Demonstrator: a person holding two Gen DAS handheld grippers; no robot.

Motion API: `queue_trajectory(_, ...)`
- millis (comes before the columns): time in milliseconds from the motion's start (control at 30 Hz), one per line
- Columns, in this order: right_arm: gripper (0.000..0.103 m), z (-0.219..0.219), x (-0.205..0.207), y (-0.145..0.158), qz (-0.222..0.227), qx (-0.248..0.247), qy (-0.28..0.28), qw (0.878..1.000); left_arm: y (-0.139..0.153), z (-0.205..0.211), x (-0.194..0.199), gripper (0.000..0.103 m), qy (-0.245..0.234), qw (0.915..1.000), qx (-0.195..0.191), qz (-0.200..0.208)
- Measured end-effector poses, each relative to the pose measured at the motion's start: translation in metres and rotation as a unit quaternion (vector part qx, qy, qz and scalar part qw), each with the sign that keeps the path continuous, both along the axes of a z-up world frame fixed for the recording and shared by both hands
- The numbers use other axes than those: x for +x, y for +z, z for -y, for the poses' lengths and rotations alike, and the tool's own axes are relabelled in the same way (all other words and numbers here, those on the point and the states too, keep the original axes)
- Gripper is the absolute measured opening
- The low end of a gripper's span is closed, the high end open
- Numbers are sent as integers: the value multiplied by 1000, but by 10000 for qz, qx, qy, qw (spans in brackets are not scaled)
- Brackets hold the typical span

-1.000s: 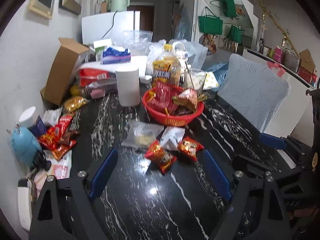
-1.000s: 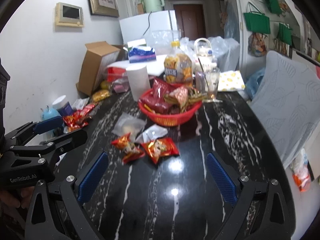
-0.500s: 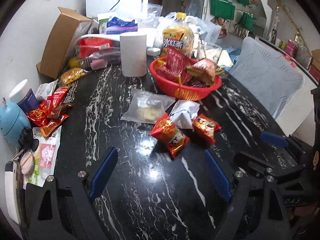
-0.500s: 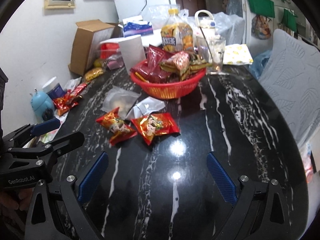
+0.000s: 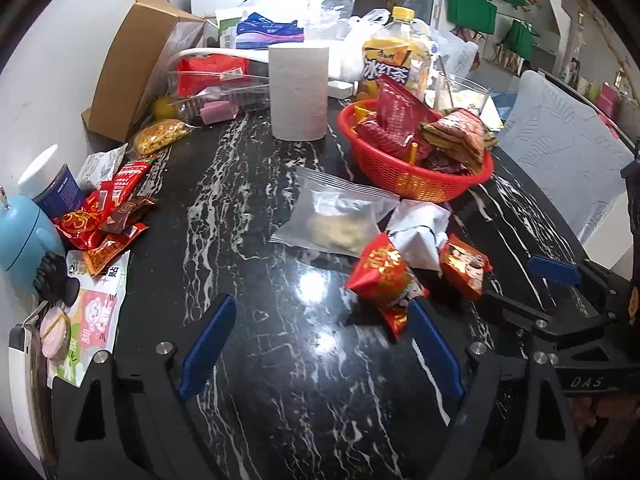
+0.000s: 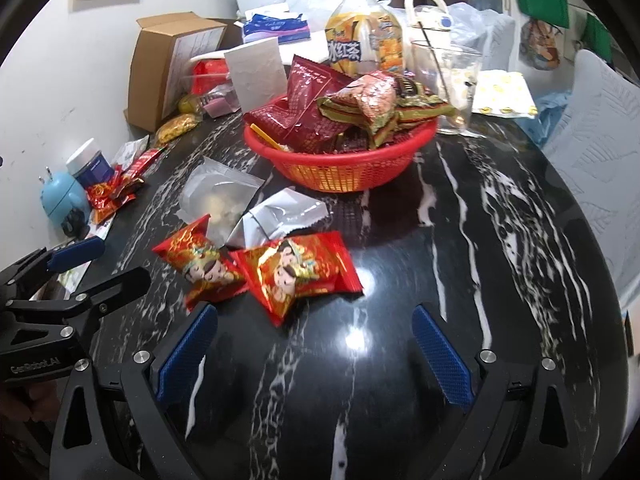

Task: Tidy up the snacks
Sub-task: 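Grasp a red cartoon packet with right tool while left tool grasps another red packet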

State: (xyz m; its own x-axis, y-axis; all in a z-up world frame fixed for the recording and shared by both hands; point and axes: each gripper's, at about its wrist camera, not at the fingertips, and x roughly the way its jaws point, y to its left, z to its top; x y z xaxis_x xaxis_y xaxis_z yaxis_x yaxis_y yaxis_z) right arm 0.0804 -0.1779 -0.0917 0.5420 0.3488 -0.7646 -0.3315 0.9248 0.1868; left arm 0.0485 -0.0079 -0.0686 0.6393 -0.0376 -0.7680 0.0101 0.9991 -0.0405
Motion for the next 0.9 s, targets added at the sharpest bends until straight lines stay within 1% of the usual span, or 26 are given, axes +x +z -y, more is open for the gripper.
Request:
queue_trajectory(333,98,-14,28,-4,0,-147,307,9994,3,-6,9,88,105,9999,-66,55)
queue_trajectory(467,87,-17,36,-10,-152,-140,385,9990,3,-5,11,88,69,9999,-102,50)
queue_trajectory(500,86,-17,38,-11,-197,-126,400,9989,3,-4,12,88,57,9999,-110,47)
queue_trajectory(533,81,-17,39,-13,-240,-94,421,9988,3,-3,12,88,46,9999,-114,49)
queue_trajectory(567,72,-17,40,-14,-272,-56,443,9986,2,-2,13,88,33,9999,-117,52)
queue_trajectory(600,68,-18,40,-16,-328,-25,472,9983,2,-2,13,88,23,9999,-123,54)
queue_trajectory(633,65,-18,41,-17,-381,-22,491,9981,2,-1,14,88,14,9999,-126,53)
queue_trajectory(733,56,-21,38,-18,-273,-177,493,9983,0,0,15,88,-12,9998,-188,39)
queue_trajectory(800,51,-20,36,-17,-254,-168,459,9985,-2,2,17,88,-48,9996,-263,14)
queue_trajectory(900,49,-14,34,-16,-247,-138,393,9988,-5,7,19,88,-129,9994,-328,-55)
